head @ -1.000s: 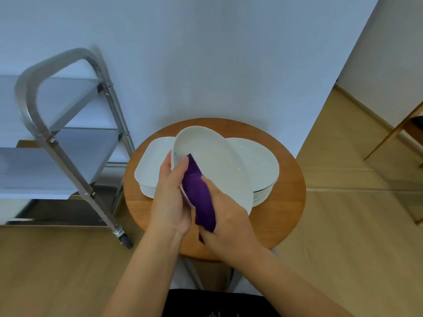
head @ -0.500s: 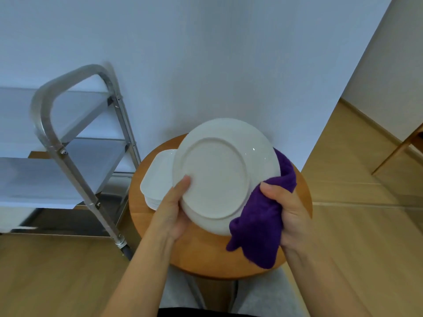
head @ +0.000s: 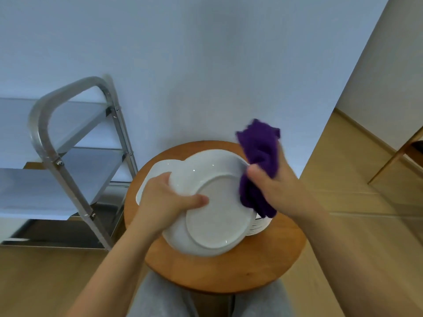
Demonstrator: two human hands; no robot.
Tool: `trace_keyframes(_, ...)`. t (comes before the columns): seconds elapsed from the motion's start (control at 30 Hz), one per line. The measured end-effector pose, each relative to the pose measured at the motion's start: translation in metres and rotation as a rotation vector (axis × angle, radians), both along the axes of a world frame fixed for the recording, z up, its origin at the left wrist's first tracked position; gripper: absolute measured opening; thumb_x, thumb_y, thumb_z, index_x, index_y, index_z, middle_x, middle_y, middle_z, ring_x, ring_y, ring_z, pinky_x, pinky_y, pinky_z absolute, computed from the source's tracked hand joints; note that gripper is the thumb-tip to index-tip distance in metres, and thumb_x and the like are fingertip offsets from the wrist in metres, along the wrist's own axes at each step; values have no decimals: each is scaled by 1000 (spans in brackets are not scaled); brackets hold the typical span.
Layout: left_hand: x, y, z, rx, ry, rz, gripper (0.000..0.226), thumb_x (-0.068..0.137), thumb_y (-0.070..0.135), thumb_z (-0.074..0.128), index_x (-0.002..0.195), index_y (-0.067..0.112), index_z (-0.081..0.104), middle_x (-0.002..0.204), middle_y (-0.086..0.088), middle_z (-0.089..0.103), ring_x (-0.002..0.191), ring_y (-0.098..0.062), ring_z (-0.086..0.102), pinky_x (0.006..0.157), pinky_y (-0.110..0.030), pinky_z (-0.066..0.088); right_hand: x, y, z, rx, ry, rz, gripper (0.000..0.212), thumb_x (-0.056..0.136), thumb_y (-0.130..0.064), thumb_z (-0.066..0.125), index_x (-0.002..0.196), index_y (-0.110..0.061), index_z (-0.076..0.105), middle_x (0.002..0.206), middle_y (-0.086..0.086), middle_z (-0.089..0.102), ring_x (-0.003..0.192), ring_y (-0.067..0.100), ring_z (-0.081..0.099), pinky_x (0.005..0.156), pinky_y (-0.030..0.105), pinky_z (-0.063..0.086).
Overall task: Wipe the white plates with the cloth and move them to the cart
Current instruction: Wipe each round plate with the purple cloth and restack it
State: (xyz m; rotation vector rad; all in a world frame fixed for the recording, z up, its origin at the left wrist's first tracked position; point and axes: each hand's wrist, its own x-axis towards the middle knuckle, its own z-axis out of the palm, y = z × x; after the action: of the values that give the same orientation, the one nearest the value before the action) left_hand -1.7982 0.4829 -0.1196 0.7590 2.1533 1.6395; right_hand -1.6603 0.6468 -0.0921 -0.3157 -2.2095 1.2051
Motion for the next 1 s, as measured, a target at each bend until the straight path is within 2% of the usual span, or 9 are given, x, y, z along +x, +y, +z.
trace_keyframes(0.07,7,6,7,-121,161,-75,52,35,44,83,77,22,62,76,4,66,71,-11,63,58,-27,51,-17,-3,15,192,-197,146,96,60,-60,72,136,-60,13,137,-29,35,120,-8,39,94,12,35)
trace_keyframes(0.1,10,7,11,-152,197,-122,49,39,41,86,75,22,61,72,5,65,67,-7,61,54,-22,47,-24,-4,21,253,-294,185,110,54,-63,75,137,-60,2,141,-25,28,125,-6,33,97,17,33)
trace_keyframes(0.2,11,4,16,-154,225,-246,49,44,35,90,84,20,65,79,3,69,75,-7,64,61,-22,53,-38,-2,32,385,-452,326,122,46,-63,82,138,-59,1,134,-24,29,121,-2,33,96,21,33)
trace_keyframes(0.33,17,-4,21,-132,227,-226,69,33,54,77,88,15,63,83,-2,68,78,-14,65,66,-37,56,-40,3,37,362,-481,334,117,37,-67,80,134,-59,15,129,-28,39,115,1,46,91,24,44)
trace_keyframes(0.57,12,-14,14,122,-47,-117,78,28,44,82,100,22,64,99,0,71,93,-22,67,76,-49,57,-19,30,13,-7,-216,84,99,31,-80,76,120,-60,38,115,-31,54,107,3,58,89,39,53)
trace_keyframes(0.7,9,-7,7,256,-176,-77,72,26,33,85,95,21,65,93,-1,73,87,-24,70,69,-43,58,-10,36,-10,-118,-127,-55,87,35,-83,73,114,-60,45,107,-27,62,101,10,63,87,43,53)
trace_keyframes(0.8,7,0,5,440,-339,12,69,27,13,88,93,19,65,87,0,75,81,-23,71,58,-33,57,-8,30,-23,-422,85,-154,83,37,-75,77,110,-43,53,95,-18,68,91,9,67,79,35,54)
trace_keyframes(0.93,19,18,1,623,-496,119,66,36,18,87,97,20,65,95,-3,74,90,-26,70,69,-40,58,-13,0,-33,-620,260,-393,62,46,-76,72,96,-41,61,94,-6,71,89,13,69,86,41,53)
trace_keyframes(1.0,29,30,-2,694,-584,210,68,37,28,84,101,22,62,102,-4,72,96,-27,67,77,-44,56,-18,-20,-43,-728,356,-450,74,47,-73,75,108,-35,59,98,-6,70,89,9,68,82,32,53)
